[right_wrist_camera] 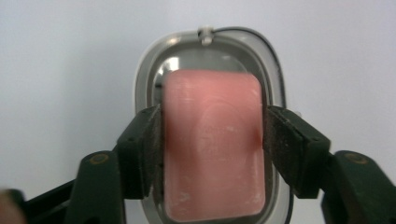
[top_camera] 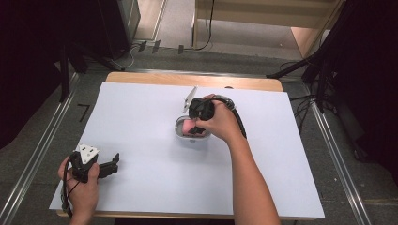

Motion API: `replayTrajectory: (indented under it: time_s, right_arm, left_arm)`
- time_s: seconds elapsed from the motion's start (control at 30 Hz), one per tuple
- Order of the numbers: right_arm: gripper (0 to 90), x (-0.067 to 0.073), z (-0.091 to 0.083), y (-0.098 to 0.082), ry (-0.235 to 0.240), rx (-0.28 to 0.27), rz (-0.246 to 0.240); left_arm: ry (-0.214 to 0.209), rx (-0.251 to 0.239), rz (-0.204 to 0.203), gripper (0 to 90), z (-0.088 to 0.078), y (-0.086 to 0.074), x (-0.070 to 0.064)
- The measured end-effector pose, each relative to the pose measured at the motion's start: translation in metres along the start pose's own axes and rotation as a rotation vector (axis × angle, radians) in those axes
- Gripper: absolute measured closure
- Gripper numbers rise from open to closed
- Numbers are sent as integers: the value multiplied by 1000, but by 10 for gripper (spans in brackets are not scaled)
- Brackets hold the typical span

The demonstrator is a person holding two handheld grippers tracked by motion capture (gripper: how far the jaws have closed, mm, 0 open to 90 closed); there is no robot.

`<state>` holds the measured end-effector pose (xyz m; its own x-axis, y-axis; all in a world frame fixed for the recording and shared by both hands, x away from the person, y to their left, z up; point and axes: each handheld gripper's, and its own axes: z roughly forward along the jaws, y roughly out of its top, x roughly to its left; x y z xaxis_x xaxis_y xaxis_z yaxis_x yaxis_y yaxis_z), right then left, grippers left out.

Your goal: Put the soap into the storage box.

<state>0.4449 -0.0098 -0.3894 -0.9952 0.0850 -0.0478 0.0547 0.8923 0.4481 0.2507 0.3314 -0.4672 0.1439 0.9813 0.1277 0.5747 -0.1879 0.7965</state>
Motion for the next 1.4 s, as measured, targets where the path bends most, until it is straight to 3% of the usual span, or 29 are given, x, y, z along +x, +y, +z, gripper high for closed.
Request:
replayTrajectory:
  time_s: [0.4, 0.63, 0.73, 1.4]
  right_arm:
    - [265, 4, -20, -26, -42, -55, 113]
    - [140, 8, -24, -47, -83, -98, 192]
    - [142, 13, -25, -54, -132, -100, 205]
    - [140, 36, -43, -112, -165, -183, 308]
  left_arm:
    - [0, 3, 4, 62, 0, 0, 0]
    - [2, 5, 6, 62, 0, 0, -1]
    - [2, 5, 6, 62, 0, 0, -1]
    - [4, 4, 9, 62, 1, 0, -1]
